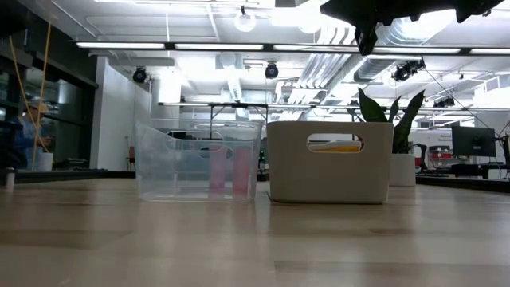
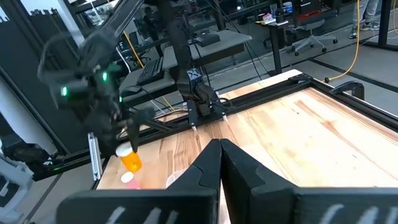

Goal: Pick and place medicine bottles into bin by pill shape (circle, oval)
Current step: Put the large orange pill bottle into the gray bin

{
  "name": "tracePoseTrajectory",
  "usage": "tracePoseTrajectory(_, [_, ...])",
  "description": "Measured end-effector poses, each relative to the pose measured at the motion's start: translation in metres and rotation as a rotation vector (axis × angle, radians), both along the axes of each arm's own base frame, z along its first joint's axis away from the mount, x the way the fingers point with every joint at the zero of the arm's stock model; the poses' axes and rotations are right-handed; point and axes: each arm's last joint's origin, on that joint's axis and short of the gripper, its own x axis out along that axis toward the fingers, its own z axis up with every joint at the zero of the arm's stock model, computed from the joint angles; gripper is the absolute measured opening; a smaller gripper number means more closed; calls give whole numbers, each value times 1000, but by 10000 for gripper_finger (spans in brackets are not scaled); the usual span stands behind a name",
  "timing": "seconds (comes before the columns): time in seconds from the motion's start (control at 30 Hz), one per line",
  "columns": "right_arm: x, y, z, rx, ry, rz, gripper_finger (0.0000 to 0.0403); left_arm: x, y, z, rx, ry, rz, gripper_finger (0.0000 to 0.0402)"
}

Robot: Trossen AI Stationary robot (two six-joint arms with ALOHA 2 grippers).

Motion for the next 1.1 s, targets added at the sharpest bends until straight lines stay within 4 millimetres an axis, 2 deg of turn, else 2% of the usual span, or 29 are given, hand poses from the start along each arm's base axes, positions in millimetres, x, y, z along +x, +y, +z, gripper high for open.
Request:
tracePoseTrajectory(0.2, [0,0,1,0,-8,-4,0,-4,54,64,-28,-165,84,199])
tracePoseTrajectory(0.3, [0,0,1,-3,-9,-4,0,6,82,85,27,-222,56,199])
tracePoseTrajectory(0.4, [0,0,1,-6,-13,-4,0,26,107,97,126,-264,-16,199])
tracePoseTrajectory(0.57, [0,0,4,-19,-38,-5,0,79,146,93,251,-237,-117,199])
tracePoseTrajectory(0.73, [0,-1,11,-44,-108,-28,0,135,173,85,219,-295,-171,200])
tracePoseTrajectory(0.9, [-1,-1,20,-70,-202,-36,0,176,184,73,186,-287,-180,200])
tracePoseTrajectory(1.1, [-2,-2,26,-96,-260,-61,0,212,187,50,164,-272,-182,200])
